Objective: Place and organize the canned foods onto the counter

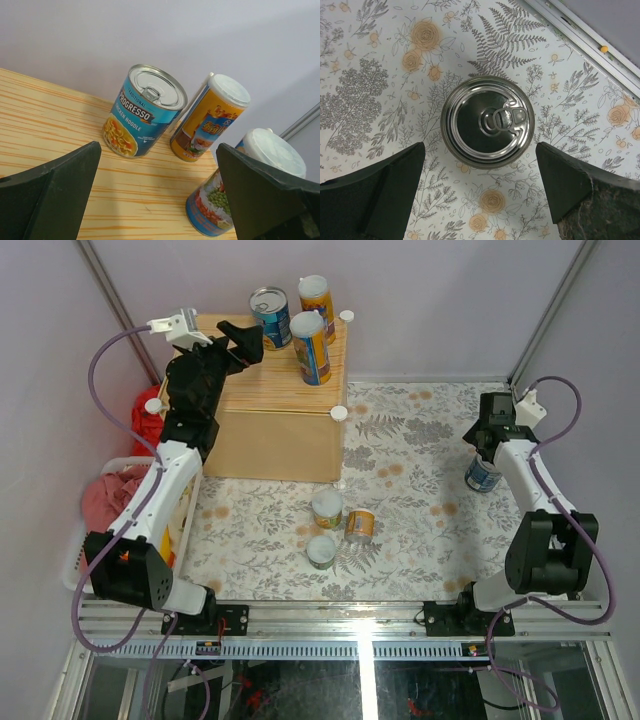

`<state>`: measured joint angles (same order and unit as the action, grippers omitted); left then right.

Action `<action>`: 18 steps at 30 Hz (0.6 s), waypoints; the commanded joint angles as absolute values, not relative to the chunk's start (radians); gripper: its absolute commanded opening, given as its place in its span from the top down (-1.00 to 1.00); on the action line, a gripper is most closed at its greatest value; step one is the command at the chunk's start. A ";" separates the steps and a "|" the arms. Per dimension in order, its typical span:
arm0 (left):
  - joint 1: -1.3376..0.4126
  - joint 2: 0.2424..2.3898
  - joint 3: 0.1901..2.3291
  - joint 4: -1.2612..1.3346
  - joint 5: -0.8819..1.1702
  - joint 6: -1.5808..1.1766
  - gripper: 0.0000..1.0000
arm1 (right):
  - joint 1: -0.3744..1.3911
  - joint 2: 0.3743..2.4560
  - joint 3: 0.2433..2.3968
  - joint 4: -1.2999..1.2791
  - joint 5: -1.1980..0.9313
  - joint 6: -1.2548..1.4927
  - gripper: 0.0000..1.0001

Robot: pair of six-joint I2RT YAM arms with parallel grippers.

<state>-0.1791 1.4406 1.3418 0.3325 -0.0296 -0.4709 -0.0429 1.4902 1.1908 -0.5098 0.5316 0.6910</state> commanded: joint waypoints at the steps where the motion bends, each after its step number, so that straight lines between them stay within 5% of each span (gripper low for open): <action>1: -0.187 1.381 1.316 0.333 -0.043 -0.479 -0.99 | -0.060 1.522 1.193 -0.465 0.526 0.706 -0.98; 18: -0.189 1.305 1.257 0.327 -0.045 -0.471 -0.99 | -0.084 1.610 1.169 -0.444 0.509 0.706 -0.99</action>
<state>-0.1833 1.3270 1.2713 0.3141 -0.0345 -0.4744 -0.0727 1.5883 1.1790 -0.4797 0.5106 0.6899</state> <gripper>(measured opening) 0.994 0.993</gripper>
